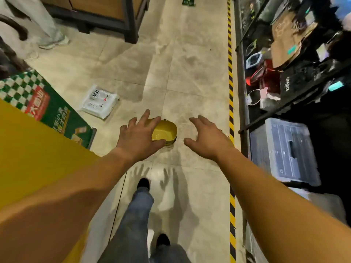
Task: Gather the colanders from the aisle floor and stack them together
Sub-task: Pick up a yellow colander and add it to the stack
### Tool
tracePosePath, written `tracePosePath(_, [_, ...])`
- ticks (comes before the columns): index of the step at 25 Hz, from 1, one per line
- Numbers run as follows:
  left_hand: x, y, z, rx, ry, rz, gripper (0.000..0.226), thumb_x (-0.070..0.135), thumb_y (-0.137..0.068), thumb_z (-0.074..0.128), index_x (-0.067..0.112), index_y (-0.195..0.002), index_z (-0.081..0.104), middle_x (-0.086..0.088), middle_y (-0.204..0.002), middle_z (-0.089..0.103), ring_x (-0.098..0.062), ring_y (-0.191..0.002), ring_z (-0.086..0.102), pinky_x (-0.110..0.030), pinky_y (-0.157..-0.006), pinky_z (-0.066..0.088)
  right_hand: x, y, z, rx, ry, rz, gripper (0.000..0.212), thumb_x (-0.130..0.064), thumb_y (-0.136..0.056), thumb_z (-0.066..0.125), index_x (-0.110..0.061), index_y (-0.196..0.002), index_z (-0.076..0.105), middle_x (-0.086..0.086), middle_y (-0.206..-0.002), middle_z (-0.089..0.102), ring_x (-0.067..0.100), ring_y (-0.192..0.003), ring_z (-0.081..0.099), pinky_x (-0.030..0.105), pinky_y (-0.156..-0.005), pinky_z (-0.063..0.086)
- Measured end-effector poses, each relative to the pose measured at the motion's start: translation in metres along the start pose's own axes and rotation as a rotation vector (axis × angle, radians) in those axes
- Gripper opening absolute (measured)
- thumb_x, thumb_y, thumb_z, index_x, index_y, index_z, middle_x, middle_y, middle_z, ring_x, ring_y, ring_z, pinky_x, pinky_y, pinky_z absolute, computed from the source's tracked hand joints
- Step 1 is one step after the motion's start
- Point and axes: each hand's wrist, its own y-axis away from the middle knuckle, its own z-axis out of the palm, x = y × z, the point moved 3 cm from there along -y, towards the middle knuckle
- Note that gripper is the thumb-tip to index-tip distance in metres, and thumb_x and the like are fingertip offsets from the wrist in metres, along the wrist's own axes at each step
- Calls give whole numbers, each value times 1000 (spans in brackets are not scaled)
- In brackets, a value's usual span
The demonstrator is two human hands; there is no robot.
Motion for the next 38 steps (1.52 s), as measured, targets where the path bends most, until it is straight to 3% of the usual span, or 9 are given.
tracePosePath(4, [-45,-98,69,-15,8,-48,84,78,-76,48,46,-149,20,0,-165,14,-42,-137,34,-57,-101,35,30,-119,55,-44,-41,17,79,-51,-86,62,-24,-152,29,8,-162,23,30,-145,27,46,-113,31])
tracePosePath(12, [-135,-289,333,-189,16,-204,89,80,-78,50,44,-151,15,3,-166,6,-42,-138,33,-57,-101,38,140,-363,282,-135,71,68,83,-62,-82,58,-32,-152,26,4,-163,20,38,-134,38,50,-102,39])
tracePosePath(17, [-183,-346,474,-228,-95,-216,90,80,-73,55,47,-147,17,3,-166,1,-52,-139,25,-67,-107,26,181,-442,418,-204,51,79,81,-58,-80,61,-37,-149,26,-1,-165,8,37,-133,36,47,-99,40])
tracePosePath(20, [-206,-355,530,-257,-135,-243,91,83,-71,51,49,-148,17,3,-166,2,-52,-133,34,-71,-107,21,197,-463,476,-237,62,92,75,-57,-82,58,-38,-147,27,-2,-166,1,34,-131,37,45,-92,45])
tracePosePath(24, [-225,-359,569,-268,-125,-246,94,82,-71,53,50,-149,12,0,-167,-3,-49,-132,36,-69,-105,26,212,-475,515,-218,108,99,73,-56,-87,55,-36,-149,23,1,-166,-6,36,-132,35,42,-84,45])
tracePosePath(28, [-233,-359,585,-257,-106,-164,98,79,-71,59,46,-151,13,-9,-166,-3,-46,-133,34,-59,-98,41,222,-483,535,-220,45,107,82,-49,-87,62,-31,-153,18,9,-165,-9,43,-131,35,45,-94,44])
tracePosePath(32, [-233,-364,595,-309,-57,-168,100,80,-71,59,47,-153,14,-7,-165,-10,-51,-135,25,-59,-101,41,224,-488,547,-220,-22,135,86,-44,-85,67,-36,-153,16,5,-165,-10,42,-137,22,45,-98,42])
tracePosePath(35, [-222,-365,596,-282,-73,-136,100,80,-70,61,46,-153,16,-7,-166,-8,-52,-128,31,-55,-101,42,225,-485,550,-146,-29,136,85,-42,-82,70,-41,-150,19,1,-165,-8,42,-132,27,44,-91,46])
tracePosePath(38, [-208,-352,573,-282,-58,-122,101,80,-68,62,46,-152,18,-6,-166,-7,-52,-126,35,-56,-101,42,227,-465,526,-110,-110,150,81,-42,-82,71,-40,-149,25,2,-165,-1,41,-131,31,47,-94,45])
